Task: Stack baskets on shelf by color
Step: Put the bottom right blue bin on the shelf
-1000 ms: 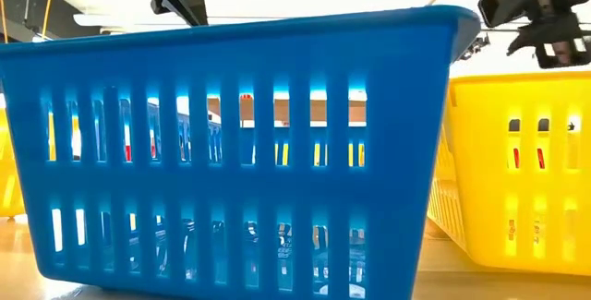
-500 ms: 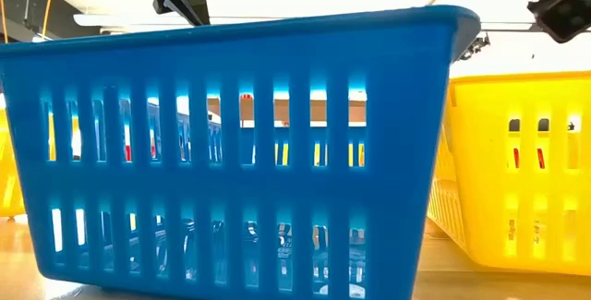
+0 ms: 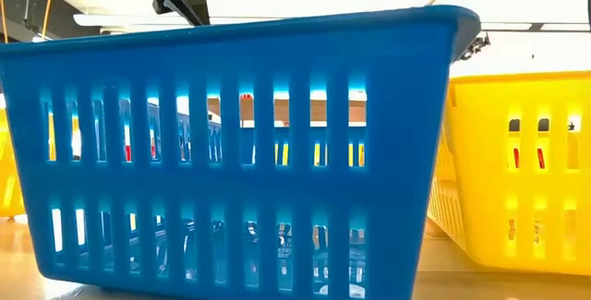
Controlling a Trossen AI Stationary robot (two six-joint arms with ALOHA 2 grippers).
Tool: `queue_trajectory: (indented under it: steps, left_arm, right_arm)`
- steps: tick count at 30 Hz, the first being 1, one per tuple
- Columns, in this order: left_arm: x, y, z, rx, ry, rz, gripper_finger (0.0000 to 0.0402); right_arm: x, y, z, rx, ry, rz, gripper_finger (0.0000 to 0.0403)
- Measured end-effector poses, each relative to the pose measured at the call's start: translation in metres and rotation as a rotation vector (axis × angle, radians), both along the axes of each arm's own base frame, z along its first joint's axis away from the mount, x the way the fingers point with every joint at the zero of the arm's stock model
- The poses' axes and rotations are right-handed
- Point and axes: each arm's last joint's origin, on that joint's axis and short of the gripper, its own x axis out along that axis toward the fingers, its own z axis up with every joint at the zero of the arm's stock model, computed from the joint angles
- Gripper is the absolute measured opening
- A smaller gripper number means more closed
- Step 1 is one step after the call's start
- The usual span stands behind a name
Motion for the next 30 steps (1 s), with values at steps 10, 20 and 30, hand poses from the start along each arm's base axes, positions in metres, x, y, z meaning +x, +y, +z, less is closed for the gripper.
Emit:
queue_trajectory:
  steps: [10,20,30]
  left_arm:
    - [0.0,0.0,0.0,-0.006,-0.006,0.016,0.0078]
    - [0.0,0.001,0.0,-0.019,-0.017,0.049,0.0078]
    - [0.0,0.001,0.0,-0.011,-0.011,0.033,0.0078]
  right_arm:
    - [-0.009,0.033,0.011,-0.127,0.124,0.071,0.0095]
    - [-0.005,0.05,-0.016,-0.226,0.241,0.091,0.009]
    - [-0.002,0.058,-0.035,-0.248,0.322,0.073,0.009]
